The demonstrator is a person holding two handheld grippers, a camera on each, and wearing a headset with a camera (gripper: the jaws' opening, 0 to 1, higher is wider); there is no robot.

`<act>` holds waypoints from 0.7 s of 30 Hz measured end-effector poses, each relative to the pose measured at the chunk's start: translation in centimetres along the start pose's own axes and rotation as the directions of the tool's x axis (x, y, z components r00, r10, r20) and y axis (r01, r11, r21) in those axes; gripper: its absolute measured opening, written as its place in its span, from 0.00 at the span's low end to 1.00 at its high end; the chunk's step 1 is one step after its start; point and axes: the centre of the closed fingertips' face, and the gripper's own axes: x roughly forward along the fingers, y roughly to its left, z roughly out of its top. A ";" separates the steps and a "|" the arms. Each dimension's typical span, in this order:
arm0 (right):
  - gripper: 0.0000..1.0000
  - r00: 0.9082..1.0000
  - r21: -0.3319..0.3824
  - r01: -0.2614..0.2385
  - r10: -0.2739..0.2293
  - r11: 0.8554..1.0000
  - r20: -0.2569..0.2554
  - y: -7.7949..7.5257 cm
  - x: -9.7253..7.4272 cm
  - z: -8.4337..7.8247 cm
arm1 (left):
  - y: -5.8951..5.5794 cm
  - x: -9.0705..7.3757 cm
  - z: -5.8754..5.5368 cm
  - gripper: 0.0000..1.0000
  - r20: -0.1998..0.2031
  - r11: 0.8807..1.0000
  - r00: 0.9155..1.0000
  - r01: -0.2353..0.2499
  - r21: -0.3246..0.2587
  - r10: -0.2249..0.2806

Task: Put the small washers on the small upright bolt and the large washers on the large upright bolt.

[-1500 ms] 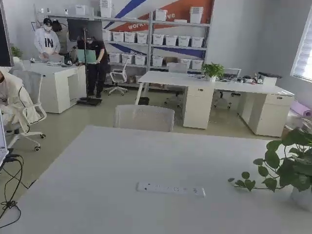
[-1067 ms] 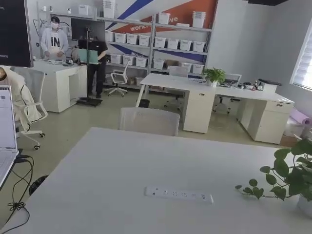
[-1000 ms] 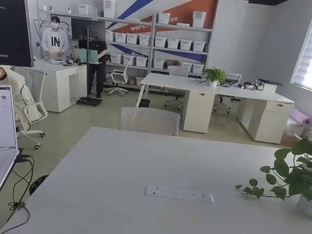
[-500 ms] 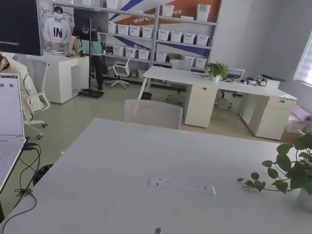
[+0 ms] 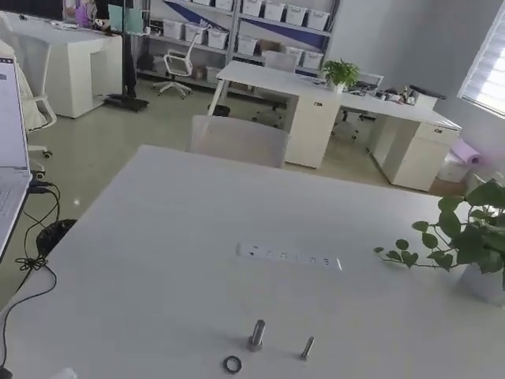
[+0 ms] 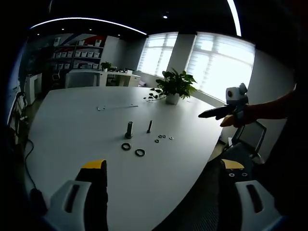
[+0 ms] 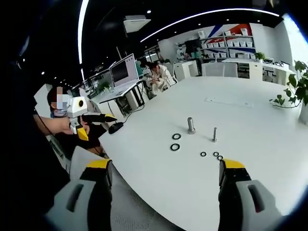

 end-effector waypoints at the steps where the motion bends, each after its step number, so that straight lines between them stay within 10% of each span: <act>1: 0.94 1.000 0.013 -0.015 0.015 1.000 -0.005 0.1 0.2 -0.1 | 0.2 0.0 -0.1 0.95 -0.013 1.000 1.000 -0.006 0.012 0.006; 21: 0.89 0.989 -0.005 -0.117 0.116 0.993 -0.090 -0.8 6.8 1.3 | 2.2 0.1 -1.0 0.88 -0.041 0.999 0.998 -0.037 -0.011 0.037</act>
